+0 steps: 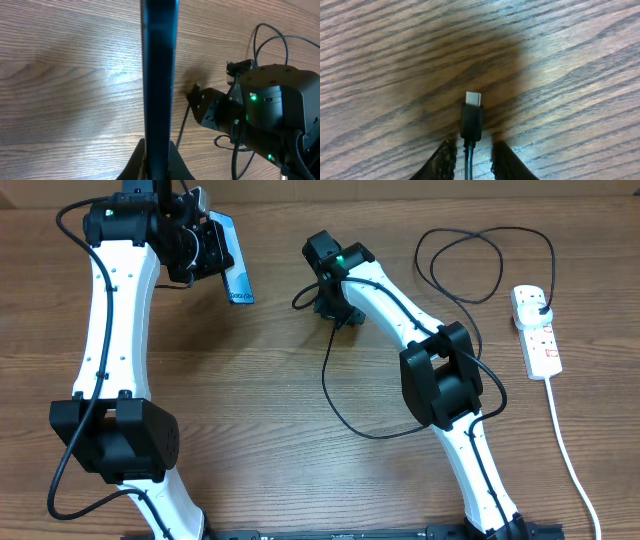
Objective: Plug charger to phone and switch on socket
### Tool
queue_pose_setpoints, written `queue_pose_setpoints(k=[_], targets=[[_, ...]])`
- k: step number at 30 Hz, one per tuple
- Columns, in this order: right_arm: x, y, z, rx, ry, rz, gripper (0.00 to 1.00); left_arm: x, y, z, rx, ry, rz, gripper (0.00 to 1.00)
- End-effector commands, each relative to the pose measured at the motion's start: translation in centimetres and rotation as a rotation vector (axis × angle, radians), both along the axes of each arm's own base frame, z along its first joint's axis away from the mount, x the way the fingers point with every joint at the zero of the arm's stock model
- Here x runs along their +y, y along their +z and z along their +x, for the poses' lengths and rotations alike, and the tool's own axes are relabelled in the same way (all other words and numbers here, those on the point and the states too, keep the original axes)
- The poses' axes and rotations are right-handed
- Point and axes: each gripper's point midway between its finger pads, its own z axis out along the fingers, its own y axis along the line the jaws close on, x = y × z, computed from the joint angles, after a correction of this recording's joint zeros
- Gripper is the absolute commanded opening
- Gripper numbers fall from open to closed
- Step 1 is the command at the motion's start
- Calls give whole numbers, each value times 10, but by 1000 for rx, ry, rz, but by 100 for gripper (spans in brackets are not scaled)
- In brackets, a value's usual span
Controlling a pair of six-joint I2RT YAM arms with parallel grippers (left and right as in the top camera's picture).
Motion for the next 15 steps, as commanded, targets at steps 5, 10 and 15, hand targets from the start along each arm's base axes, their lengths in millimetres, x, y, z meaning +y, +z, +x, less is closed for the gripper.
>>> queue_pose_setpoints(k=[5, 10, 15], targets=[[-9, -20, -3, 33, -12, -15, 25, 0, 8, 1, -23, 0, -1, 4], [-17, -20, 1, 35, -29, -15, 18, 0, 8, 1, -24, -2, 0, 4], [-17, -20, 1, 36, -22, -16, 12, 0, 8, 1, -24, -2, 0, 4]])
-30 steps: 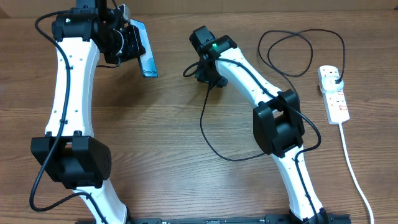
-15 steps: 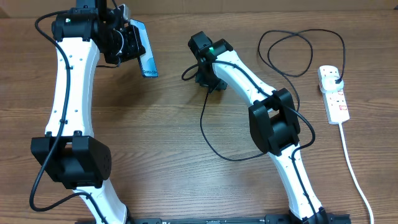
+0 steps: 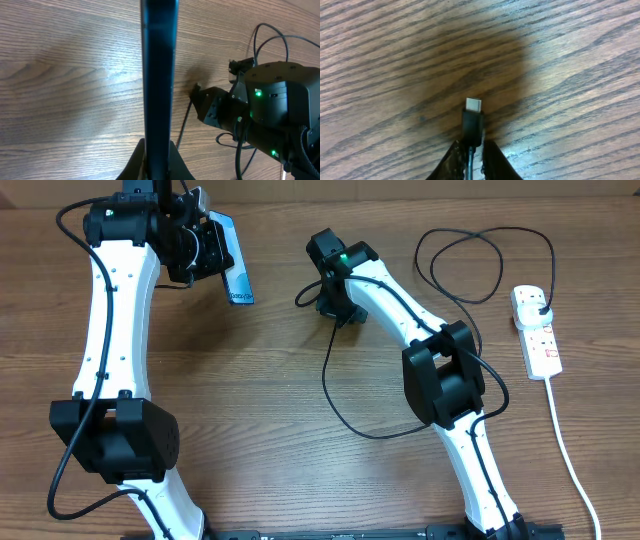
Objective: Plug charger to phone and switch on socket
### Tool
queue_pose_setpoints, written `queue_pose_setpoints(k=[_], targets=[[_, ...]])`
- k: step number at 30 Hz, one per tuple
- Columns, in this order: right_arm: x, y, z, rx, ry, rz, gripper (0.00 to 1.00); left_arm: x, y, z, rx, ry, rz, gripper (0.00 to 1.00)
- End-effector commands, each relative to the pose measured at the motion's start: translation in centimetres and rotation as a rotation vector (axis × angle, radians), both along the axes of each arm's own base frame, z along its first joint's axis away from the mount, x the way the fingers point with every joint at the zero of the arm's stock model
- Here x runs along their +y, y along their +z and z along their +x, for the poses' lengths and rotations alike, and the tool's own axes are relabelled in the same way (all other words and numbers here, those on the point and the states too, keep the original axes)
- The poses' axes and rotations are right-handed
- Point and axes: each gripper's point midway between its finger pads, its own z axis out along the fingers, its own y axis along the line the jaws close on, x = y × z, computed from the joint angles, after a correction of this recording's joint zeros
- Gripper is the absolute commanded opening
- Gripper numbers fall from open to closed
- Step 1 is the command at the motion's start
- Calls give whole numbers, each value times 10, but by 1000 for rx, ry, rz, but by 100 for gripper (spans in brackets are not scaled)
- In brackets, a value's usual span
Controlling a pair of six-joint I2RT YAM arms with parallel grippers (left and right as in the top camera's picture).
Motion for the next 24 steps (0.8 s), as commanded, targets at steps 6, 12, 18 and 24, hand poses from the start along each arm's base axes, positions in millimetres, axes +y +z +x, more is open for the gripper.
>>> queue_pose_setpoints(k=[6, 12, 18, 24], targets=[[-11, -20, -4, 40, -8, -26, 8, 0, 8, 1, -24, -2, 0, 4], [3, -11, 2, 46, 69, 76, 4, -3, 10, 2, -41, -34, -7, 4], [10, 64, 24, -62, 190, 263, 4, -54, 53, 1, -261, -364, -260, 4], [26, 214, 4, -287, 534, 573, 4, -73, 148, -4, -581, -621, -662, 4]])
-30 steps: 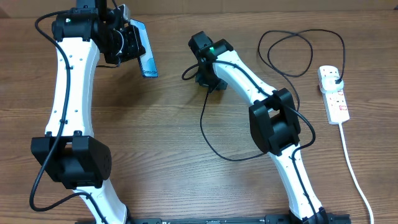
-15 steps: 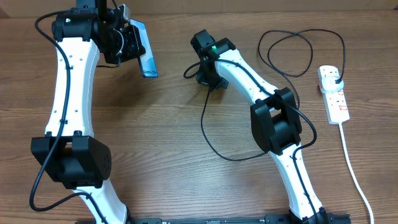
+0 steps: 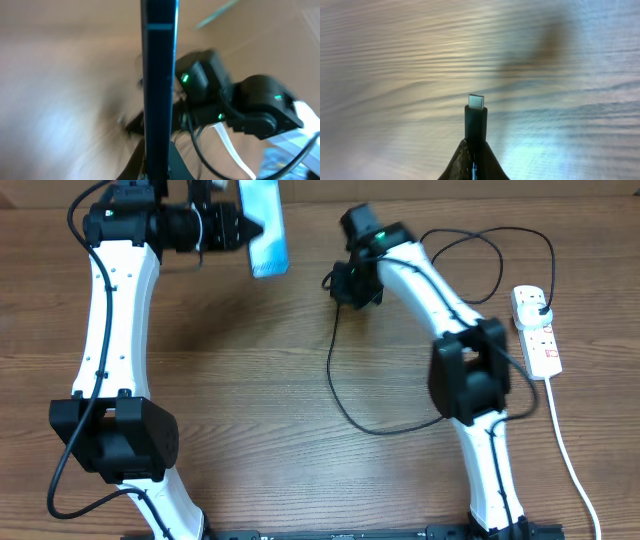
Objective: Plug charger to phone and switch on socket
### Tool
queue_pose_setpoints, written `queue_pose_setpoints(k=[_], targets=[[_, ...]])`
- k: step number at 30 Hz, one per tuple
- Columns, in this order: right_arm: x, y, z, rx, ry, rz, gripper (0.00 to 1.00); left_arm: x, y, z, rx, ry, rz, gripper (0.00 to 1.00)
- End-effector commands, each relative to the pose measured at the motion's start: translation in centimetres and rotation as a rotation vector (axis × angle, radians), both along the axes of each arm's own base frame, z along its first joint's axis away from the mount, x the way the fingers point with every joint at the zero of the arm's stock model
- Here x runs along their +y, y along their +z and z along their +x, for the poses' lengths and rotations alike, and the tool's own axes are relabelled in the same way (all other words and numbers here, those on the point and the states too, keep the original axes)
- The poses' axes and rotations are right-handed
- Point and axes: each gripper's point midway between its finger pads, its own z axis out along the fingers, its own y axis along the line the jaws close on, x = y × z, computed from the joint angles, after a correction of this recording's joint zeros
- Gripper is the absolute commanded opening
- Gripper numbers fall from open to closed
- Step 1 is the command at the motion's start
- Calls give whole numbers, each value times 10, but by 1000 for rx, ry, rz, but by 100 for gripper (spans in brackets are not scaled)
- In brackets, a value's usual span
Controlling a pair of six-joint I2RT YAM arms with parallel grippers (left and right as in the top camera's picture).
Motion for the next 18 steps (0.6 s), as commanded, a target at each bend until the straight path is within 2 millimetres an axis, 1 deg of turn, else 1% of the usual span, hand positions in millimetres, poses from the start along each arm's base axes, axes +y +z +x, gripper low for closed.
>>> queue_pose_setpoints(k=[1, 2, 3, 4, 5, 6, 9, 12, 13, 18], targets=[[17, 160, -23, -287, 242, 242, 4, -7, 75, -28, -123, -253, -303, 4], [15, 169, -28, -303, 252, 241, 4, -5, 80, -25, -117, -242, -314, 4], [12, 188, -39, -336, 279, 239, 4, -2, 90, -19, -95, -218, -340, 4], [13, 202, -49, -360, 303, 238, 4, -1, 98, -17, -87, -209, -358, 4], [14, 208, -54, -369, 312, 240, 4, -2, 102, -15, -89, -208, -364, 4], [15, 221, -65, -386, 325, 245, 4, -1, 110, -13, -103, -206, -375, 4], [22, 246, -89, -430, 377, 253, 4, -3, 130, -13, -117, -212, -405, 4], [32, 259, -104, -466, 405, 243, 4, -8, 139, -22, -146, -274, -409, 4], [34, 261, -106, -478, 403, 224, 4, -10, 140, -25, -143, -294, -409, 4], [34, 260, -105, -522, 327, 88, 4, -27, 138, -44, -126, -405, -408, 4]])
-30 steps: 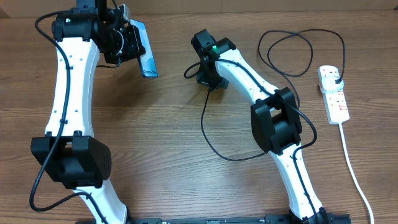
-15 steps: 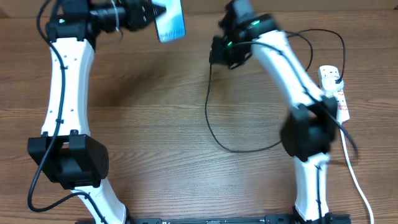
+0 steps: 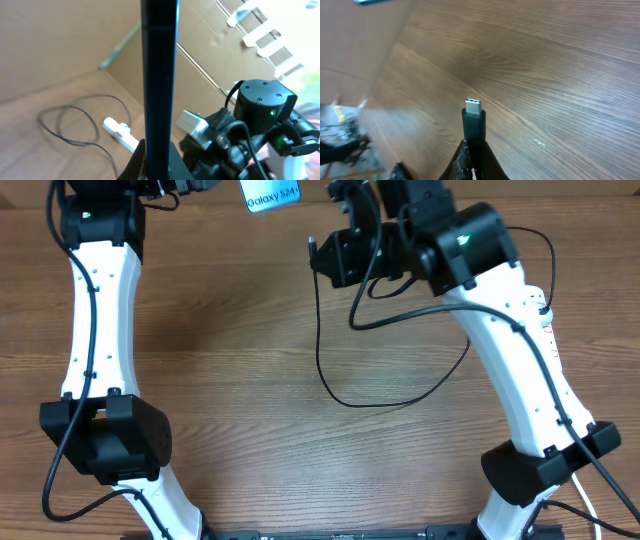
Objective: Plug charger to phone and switch on socket
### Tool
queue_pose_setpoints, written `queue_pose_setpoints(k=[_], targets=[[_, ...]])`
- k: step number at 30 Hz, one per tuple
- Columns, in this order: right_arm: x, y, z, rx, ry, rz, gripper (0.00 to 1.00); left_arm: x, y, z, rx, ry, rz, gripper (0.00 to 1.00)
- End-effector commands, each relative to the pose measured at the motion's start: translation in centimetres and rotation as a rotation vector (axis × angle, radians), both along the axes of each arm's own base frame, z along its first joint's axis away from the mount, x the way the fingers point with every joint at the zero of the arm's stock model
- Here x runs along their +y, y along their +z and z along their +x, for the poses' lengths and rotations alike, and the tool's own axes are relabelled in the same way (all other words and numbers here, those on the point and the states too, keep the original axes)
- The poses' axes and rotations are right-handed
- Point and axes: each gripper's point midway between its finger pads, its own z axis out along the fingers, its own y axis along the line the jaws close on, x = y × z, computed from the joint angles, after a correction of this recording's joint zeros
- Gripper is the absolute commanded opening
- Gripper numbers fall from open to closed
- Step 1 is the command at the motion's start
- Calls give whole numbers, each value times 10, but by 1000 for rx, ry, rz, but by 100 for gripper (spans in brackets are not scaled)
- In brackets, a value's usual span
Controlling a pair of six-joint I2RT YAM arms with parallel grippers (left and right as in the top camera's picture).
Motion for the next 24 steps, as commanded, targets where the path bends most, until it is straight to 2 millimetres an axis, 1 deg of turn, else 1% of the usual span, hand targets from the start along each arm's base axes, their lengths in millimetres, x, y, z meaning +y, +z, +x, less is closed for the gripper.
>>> queue_pose_setpoints(k=[1, 2, 5, 8, 12, 17, 21, 24], targets=[[-8, 10, 0, -84, -94, -83, 4, -21, 10, -29, 2, -145, 5, 4], [-6, 12, -2, -109, -110, -109, 4, -28, 10, -32, -5, -162, 6, 4], [-10, 19, -2, -145, -189, -143, 4, -35, 10, -34, -5, -176, 5, 4], [-13, 33, -10, -200, -213, -159, 4, -37, 10, -35, -15, -179, 7, 4], [-16, 48, -22, -225, -209, -141, 4, -36, 9, -34, -17, -175, 7, 4], [-19, 48, -27, -215, -206, -149, 4, -36, 9, -32, -19, -167, 6, 4], [-12, 47, -33, -214, -185, -150, 4, -37, 7, -26, 6, -135, 2, 4], [-11, 46, -35, -211, -179, -154, 4, -38, 5, -27, 4, -144, 4, 4]])
